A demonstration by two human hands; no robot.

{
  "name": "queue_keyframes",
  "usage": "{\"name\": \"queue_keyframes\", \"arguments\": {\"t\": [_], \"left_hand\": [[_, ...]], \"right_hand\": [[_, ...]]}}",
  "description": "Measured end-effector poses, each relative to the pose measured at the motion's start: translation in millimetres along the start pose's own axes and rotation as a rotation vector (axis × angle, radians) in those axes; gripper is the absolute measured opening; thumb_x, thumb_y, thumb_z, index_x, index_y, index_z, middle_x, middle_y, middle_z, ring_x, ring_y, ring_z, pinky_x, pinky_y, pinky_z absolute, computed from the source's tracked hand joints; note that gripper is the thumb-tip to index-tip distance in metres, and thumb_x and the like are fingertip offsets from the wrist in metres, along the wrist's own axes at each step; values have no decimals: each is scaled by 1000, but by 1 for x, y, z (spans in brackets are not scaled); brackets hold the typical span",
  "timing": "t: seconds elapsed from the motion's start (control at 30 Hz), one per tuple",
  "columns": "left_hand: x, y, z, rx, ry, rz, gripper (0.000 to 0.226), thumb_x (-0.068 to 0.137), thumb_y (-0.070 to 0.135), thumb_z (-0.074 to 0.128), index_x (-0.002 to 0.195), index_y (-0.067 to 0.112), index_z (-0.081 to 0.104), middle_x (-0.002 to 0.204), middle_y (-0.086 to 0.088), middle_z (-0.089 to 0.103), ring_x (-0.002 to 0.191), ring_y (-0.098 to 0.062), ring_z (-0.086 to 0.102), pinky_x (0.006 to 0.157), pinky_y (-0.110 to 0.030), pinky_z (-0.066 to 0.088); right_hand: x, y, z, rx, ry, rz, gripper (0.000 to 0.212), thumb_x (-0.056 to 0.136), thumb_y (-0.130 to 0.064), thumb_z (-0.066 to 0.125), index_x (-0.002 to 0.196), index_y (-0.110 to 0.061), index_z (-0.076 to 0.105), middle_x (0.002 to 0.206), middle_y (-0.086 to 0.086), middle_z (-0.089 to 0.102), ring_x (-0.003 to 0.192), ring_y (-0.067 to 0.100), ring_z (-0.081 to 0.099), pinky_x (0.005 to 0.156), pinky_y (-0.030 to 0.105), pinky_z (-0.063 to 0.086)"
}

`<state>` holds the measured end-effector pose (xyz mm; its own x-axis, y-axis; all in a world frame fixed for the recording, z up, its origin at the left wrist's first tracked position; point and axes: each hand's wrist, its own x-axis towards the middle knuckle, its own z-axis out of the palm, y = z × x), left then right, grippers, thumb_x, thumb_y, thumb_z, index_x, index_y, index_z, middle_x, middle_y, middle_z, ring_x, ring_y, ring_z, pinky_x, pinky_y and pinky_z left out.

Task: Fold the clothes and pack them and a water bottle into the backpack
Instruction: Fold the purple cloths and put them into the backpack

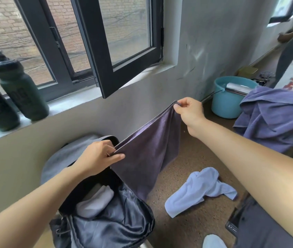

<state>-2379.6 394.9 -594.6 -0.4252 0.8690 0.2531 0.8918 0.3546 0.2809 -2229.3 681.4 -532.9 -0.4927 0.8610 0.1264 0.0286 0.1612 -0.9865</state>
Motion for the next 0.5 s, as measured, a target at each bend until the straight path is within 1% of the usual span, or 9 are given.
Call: {"name": "queue_keyframes", "arguments": {"t": [0.07,0.1,0.17,0.2,0.27,0.33,0.37,0.4,0.5], "left_hand": [[-1,-5,-6,40,12,61,62,86,69,51,49,24,31,61,10,41,53,-10,39,54,-34,35],[-3,-8,-8,68,14,62,63,85,69,50,46,21,40,60,10,43,52,-10,41,54,-33,35],[-5,-12,-11,46,43,23,60,84,68,51,48,21,62,59,11,51,53,-9,50,56,-29,37],[-5,-12,-12,10,76,-2,57,83,66,52,49,22,66,59,12,53,55,-8,53,56,-28,37],[-4,-8,-15,-51,137,-31,58,84,64,56,49,18,59,58,9,51,54,-9,48,55,-31,39],[-3,-4,-20,-128,187,-67,61,85,60,60,50,15,42,57,4,43,53,-12,36,57,-36,39],[-3,-1,-23,-178,212,-106,61,85,59,62,51,15,38,56,2,40,54,-11,31,57,-35,37],[-4,-2,-25,-228,236,-157,61,85,58,63,52,13,39,56,1,39,55,-10,29,56,-34,35],[-5,-3,-31,-399,317,-327,64,85,59,69,65,-2,62,58,-14,43,58,-11,34,56,-32,33]], "right_hand": [[2,2,-1,1,25,34,5,94,-7,68,96,-11,67,88,1,64,70,4,53,56,8,42],[4,3,-1,3,35,49,5,95,-7,67,97,-12,67,89,1,64,70,4,53,57,10,43],[7,5,-2,19,25,76,8,94,-7,67,91,-15,66,92,1,65,76,8,57,68,18,47],[9,6,-1,32,6,86,13,94,-8,68,86,-18,65,92,1,66,81,11,59,72,24,48],[10,6,0,42,-25,94,19,94,-9,68,82,-22,63,90,-1,66,86,14,59,75,28,47],[11,6,0,34,-24,99,19,94,-10,69,82,-23,63,90,-2,66,88,15,59,76,29,47],[12,6,-1,33,-11,110,18,94,-10,69,82,-23,63,92,-1,67,90,16,61,78,31,49],[12,7,-2,33,7,127,17,94,-11,69,83,-23,63,95,1,68,94,19,63,82,33,52],[13,10,-6,22,30,179,15,94,-13,69,83,-22,65,104,7,71,107,25,66,94,42,56]]}}
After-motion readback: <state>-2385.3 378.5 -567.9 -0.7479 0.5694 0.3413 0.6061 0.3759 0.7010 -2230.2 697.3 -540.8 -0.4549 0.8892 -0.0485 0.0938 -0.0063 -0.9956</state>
